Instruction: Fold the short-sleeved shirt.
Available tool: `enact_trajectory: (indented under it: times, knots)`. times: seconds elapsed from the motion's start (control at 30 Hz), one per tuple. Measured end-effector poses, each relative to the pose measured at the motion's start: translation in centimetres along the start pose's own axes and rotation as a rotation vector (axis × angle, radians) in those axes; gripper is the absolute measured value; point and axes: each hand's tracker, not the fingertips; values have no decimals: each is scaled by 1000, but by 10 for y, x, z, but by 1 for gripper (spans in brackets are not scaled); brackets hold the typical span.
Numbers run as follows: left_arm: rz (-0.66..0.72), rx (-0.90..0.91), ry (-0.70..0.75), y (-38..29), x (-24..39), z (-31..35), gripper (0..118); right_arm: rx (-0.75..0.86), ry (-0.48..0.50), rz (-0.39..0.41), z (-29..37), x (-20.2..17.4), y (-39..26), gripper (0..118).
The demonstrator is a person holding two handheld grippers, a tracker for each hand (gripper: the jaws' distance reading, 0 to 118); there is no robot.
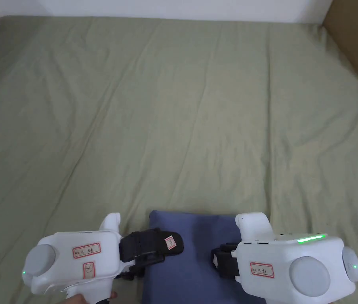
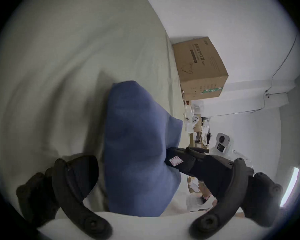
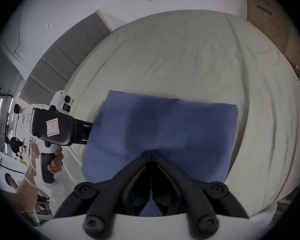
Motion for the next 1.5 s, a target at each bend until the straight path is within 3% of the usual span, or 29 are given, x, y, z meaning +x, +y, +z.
enact_trajectory:
  times: [0.17,0.2,0.23,0.27,0.33,0.37,0.47,0.57,0.73,1.03,1.5]
  knots:
    - [-4,-37,-41,7,0,-16,114,1,10,-16,1,0,0,0]
    - [-13,-37,-45,8,0,-15,89,1,11,-20,1,1,-1,0]
    - [-43,-43,60,9,-2,-14,49,1,8,-23,1,1,-1,0]
    - [-64,-65,183,10,-4,-16,26,2,6,-25,1,2,0,0]
    - [42,-72,23,12,-15,-14,26,-4,14,-32,1,3,0,0]
    - [66,-73,15,15,-17,-9,26,-3,16,-33,2,3,-1,0]
    - [-13,-81,74,15,-8,-10,26,6,19,-35,6,1,0,0]
    - [22,-85,64,20,-5,-4,26,19,0,-18,14,-4,2,0]
    - [-42,-71,145,39,2,34,26,55,-13,-21,27,-5,4,0]
    - [-136,-47,509,91,-2,150,26,68,-36,-67,31,-11,12,0]
    - [-288,-117,1307,159,-31,275,26,28,-81,-87,11,-8,24,0]
